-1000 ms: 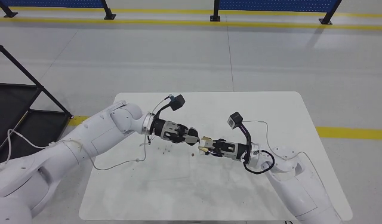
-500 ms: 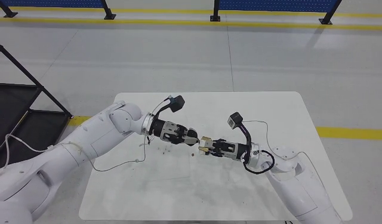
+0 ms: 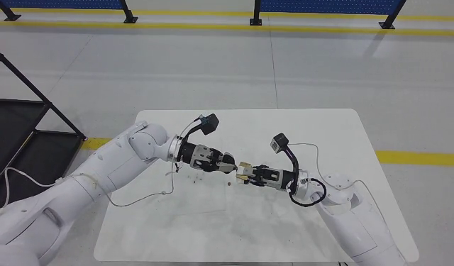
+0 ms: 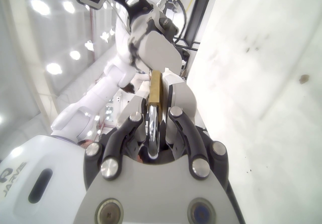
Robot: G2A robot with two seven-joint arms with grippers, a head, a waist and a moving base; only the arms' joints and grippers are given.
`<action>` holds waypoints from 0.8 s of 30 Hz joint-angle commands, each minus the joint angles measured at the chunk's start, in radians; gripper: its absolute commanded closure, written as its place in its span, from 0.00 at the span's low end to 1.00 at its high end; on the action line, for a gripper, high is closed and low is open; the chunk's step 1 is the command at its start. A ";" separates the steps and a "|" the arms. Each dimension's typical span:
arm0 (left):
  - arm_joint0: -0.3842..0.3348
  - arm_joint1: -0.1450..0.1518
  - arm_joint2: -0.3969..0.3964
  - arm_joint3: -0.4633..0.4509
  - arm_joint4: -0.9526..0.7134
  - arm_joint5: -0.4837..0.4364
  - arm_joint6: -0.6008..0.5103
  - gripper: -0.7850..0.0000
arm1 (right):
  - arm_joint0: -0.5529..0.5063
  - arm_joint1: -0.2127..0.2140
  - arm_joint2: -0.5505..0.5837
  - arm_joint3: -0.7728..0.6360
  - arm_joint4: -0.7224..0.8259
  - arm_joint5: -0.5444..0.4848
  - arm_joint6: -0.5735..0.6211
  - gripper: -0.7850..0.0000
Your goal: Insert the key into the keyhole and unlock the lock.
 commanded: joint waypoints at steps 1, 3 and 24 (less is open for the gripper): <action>0.010 0.000 -0.014 -0.002 0.011 0.000 0.000 1.00 | 0.000 0.000 0.000 0.000 0.000 0.000 0.000 1.00; 0.019 -0.001 -0.029 -0.002 0.025 0.000 0.000 1.00 | 0.000 0.000 0.000 0.000 0.000 0.000 0.000 1.00; 0.086 -0.011 -0.135 -0.036 0.108 0.000 0.000 1.00 | 0.000 0.000 0.000 0.000 0.000 0.000 0.000 1.00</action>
